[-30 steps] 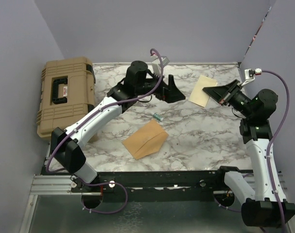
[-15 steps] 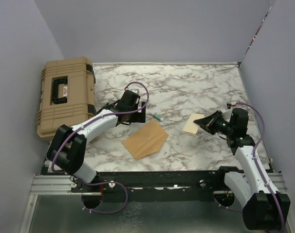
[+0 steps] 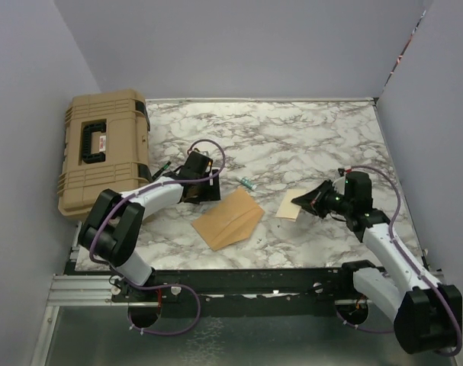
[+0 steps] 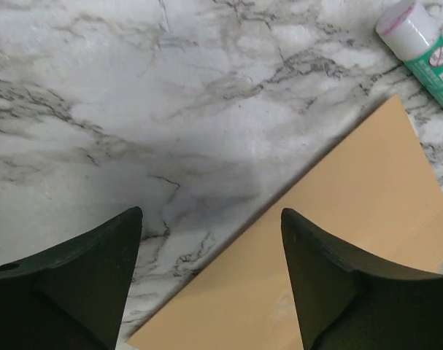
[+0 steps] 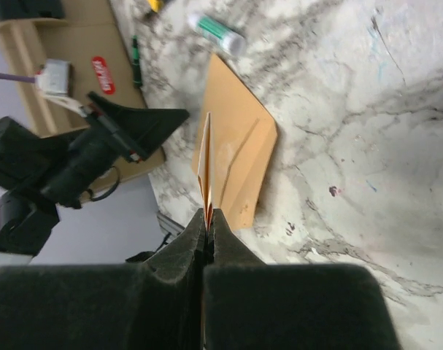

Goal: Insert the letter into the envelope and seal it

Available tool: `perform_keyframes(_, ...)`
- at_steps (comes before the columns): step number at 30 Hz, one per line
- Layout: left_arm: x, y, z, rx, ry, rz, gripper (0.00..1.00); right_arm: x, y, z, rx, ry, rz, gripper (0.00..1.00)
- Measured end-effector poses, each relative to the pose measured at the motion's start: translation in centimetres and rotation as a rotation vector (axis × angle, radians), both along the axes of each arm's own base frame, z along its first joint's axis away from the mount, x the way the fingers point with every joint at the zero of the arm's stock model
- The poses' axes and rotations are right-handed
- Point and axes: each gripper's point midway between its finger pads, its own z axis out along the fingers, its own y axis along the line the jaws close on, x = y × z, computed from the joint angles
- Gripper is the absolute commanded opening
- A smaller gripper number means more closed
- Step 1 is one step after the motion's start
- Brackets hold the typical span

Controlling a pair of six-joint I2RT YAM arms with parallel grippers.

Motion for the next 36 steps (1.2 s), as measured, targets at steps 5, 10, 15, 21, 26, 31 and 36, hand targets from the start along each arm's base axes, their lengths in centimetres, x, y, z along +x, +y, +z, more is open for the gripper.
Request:
perform_keyframes(5,-2.2,-1.4,0.3,-0.131,0.066,0.013,0.67,-0.4,2.5,-3.1,-0.052,0.148,0.049,0.01)
perform_keyframes(10,-5.4,-3.1,0.5,-0.223,0.166,-0.021,0.62,-0.8,5.3,-4.1,-0.081,0.181,0.107,0.01)
perform_keyframes(15,-8.4,-5.1,0.4,-0.269,0.253,-0.083,0.6,-2.6,8.8,-5.4,-0.107,0.191,0.202,0.01)
perform_keyframes(21,-10.2,-5.3,0.4,-0.28,0.298,-0.104,0.6,-2.8,10.3,-6.0,-0.137,0.155,0.204,0.01)
perform_keyframes(26,-10.6,-5.1,0.4,-0.282,0.301,-0.103,0.62,-1.7,9.2,-6.7,-0.192,0.085,0.15,0.01)
perform_keyframes(31,-10.6,-5.1,0.4,-0.28,0.3,-0.103,0.64,-1.0,9.6,-7.7,-0.238,-0.017,0.217,0.01)
perform_keyframes(36,-10.5,-5.1,0.4,-0.275,0.306,-0.099,0.63,-0.9,9.8,-9.7,-0.304,-0.063,0.302,0.01)
